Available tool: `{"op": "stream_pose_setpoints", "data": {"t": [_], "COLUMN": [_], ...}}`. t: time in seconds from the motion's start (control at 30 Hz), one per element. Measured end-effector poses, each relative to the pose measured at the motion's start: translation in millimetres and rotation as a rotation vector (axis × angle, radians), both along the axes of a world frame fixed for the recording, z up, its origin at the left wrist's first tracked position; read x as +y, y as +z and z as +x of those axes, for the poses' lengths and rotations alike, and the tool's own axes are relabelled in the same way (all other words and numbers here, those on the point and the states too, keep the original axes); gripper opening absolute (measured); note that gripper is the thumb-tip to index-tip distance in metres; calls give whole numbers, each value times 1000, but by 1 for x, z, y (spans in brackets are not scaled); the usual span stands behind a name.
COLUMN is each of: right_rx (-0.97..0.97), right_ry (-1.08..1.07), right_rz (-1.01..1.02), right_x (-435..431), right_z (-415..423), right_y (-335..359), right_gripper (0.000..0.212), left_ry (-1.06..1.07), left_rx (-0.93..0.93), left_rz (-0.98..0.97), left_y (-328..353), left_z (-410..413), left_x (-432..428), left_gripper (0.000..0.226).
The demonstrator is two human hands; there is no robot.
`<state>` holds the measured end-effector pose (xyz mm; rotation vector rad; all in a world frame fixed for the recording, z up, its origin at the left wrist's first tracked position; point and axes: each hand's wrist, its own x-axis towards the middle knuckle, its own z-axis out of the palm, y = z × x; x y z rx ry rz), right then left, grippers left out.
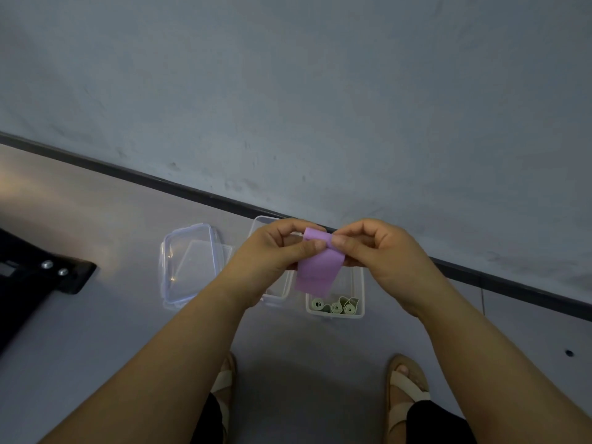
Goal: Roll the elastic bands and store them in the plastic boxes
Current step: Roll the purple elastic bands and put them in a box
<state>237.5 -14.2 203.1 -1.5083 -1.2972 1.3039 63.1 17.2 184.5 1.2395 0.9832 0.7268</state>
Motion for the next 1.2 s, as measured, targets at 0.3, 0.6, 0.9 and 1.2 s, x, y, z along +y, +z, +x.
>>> {"op": "stream_pose_setpoints", "data": {"t": [0.3,0.6,0.9,1.2], "right_rx": [-11,5,61,37], "right_ry": [-32,32,-24,-2], "right_rz": [109,2,41,75], "right_x": [0,0,1,0], "right_z": [1,-1,1,2], "right_y": [0,-3,-2,-3], "right_gripper": [16,10,9,20], "left_ry": [67,75,85,94], "left_rx": [13,8,-77,-25], "left_rz": [79,169,73,72], "left_y": [1,2,2,1], "left_z": [2,2,4,3], "left_x": [0,-1,-1,0], "left_gripper": [16,23,32,16]}}
